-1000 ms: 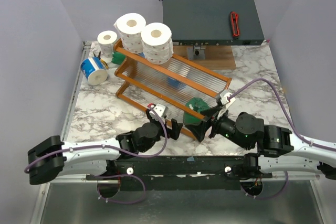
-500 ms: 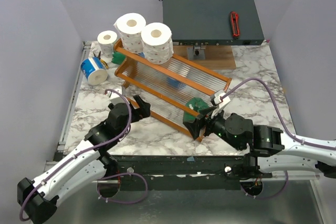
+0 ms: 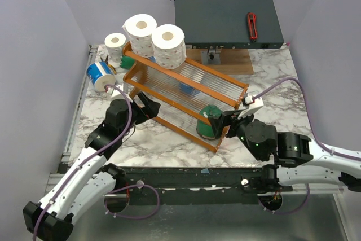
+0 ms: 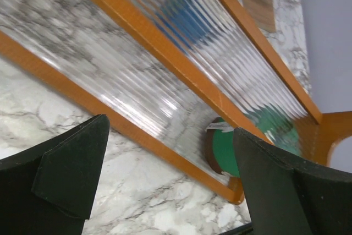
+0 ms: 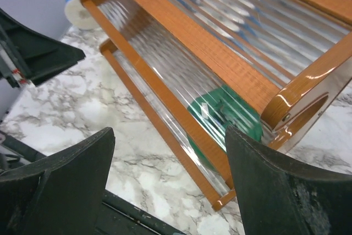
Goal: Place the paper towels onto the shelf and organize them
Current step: Adjust the paper towel on the shelf, then adjust the shelf at the center of the board.
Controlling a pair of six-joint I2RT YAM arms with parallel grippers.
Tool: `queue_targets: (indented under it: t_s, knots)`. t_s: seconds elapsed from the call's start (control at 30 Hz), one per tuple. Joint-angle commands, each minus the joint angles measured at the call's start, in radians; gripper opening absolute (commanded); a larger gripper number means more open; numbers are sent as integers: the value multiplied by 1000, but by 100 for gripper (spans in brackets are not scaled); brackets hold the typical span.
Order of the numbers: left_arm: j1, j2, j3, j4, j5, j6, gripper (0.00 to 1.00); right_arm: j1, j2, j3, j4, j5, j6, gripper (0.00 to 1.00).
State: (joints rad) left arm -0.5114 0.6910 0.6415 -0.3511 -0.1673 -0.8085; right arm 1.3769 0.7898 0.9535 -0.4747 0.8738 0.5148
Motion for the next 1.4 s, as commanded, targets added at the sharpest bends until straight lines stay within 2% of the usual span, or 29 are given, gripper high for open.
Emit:
queue_targets:
  t_s: [0.0,0.17,0.37,0.57,0.8,0.93,1.13,1.3,1.37]
  knots:
    - [65,35,-39,174,268,-74,98,0,15,3,-85,72,80,84]
    - [117,54,-117,341,331,-194,96,0,-20,-47,-22,16,75,84]
    - [208,87,-217,509,358,-362,88,0,-31,-47,-24,-4,78,84]
    - [278,194,-276,696,415,-441,86,0,-38,-55,-24,-13,72,84]
    - [295,327,-296,914,428,-496,79,0,-64,-70,-29,-18,66,84]
    - [301,382,-272,945,420,-495,73,0,-85,-77,-26,-19,61,84]
    - [304,461,-255,1002,424,-519,56,0,-88,-67,-25,-24,52,84]
    - [304,516,-245,1071,434,-538,52,-1,-80,-53,-24,-27,34,84]
    - [304,530,-237,1082,440,-538,46,0,-75,-48,-27,-31,30,84]
